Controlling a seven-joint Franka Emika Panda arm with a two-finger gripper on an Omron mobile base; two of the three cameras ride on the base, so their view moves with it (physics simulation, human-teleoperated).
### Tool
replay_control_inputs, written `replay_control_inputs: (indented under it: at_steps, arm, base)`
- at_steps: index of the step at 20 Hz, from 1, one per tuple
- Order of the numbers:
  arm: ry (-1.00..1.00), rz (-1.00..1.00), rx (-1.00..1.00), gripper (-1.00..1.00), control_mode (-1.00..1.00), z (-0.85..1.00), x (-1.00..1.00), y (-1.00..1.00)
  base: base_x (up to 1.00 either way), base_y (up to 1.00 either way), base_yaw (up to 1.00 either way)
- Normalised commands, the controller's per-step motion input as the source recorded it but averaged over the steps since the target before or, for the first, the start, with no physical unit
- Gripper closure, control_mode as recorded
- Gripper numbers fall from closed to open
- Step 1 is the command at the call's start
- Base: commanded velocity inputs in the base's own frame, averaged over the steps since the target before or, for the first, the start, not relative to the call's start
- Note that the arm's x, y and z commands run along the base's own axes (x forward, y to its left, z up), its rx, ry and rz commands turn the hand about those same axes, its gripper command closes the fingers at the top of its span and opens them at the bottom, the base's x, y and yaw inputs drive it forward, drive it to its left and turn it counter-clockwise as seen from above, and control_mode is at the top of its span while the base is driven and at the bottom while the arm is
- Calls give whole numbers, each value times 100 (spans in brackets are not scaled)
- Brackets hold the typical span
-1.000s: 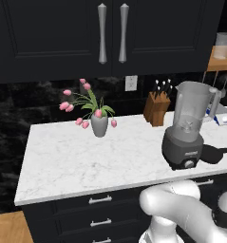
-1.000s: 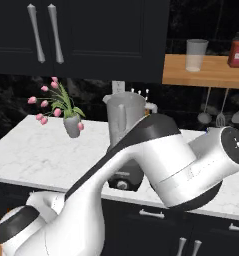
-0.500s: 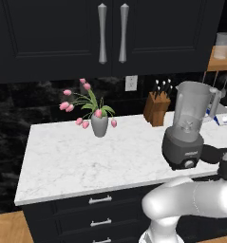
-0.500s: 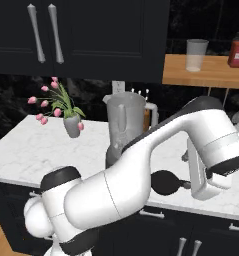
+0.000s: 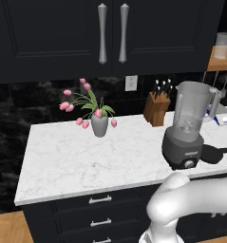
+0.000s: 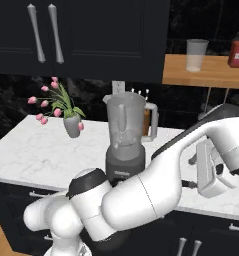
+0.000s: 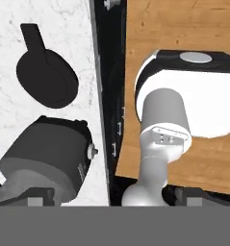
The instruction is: Close the lid blender by securely placing the lid on top.
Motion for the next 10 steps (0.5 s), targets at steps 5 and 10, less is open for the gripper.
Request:
replay_control_inputs:
  at_steps: [5,10]
  arm:
    - [8,-9,0,-100,-100,-72,62,14]
    - [9,-16,0,-100,-100,-53,70,0]
  base:
    - [0,0,0]
    - [0,0,0]
